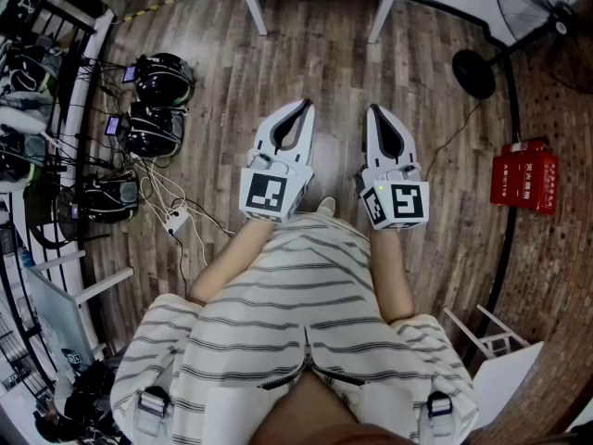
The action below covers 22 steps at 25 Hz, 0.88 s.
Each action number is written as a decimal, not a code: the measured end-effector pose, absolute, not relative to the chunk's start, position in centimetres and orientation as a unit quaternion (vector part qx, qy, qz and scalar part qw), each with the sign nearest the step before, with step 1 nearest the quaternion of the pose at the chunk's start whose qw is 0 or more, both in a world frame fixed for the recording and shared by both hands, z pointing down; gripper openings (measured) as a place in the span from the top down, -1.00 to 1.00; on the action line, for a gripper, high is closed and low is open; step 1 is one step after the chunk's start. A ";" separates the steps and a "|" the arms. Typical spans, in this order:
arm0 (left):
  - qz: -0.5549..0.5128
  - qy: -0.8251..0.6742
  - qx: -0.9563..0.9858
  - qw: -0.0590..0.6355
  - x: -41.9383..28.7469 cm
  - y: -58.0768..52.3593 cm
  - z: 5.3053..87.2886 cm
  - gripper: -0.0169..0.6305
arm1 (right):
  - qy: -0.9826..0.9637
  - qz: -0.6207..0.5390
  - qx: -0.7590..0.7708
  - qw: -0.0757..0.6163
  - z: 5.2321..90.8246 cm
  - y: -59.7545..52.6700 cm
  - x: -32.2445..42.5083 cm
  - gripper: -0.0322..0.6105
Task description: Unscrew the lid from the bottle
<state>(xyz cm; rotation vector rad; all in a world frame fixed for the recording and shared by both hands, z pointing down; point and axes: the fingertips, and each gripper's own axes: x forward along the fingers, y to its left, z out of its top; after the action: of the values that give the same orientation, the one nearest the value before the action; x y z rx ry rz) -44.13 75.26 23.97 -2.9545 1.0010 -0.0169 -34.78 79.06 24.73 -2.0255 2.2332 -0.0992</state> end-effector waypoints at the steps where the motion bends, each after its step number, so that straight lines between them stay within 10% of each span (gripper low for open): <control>1: -0.006 0.322 -0.947 0.011 -43.4 75.2 24.2 0.96 | 0.742 -0.029 -0.667 0.063 24.7 79.0 -34.2 0.89; 22: 0.004 0.305 -0.952 -0.015 -30.1 58.9 27.4 0.96 | 0.748 -0.035 -0.661 0.048 27.2 61.7 -22.0 0.89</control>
<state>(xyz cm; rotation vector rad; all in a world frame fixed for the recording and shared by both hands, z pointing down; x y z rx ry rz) -30.12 58.92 27.36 -3.0209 0.9664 0.0112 -21.98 61.75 27.24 -2.0163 2.2798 -0.1077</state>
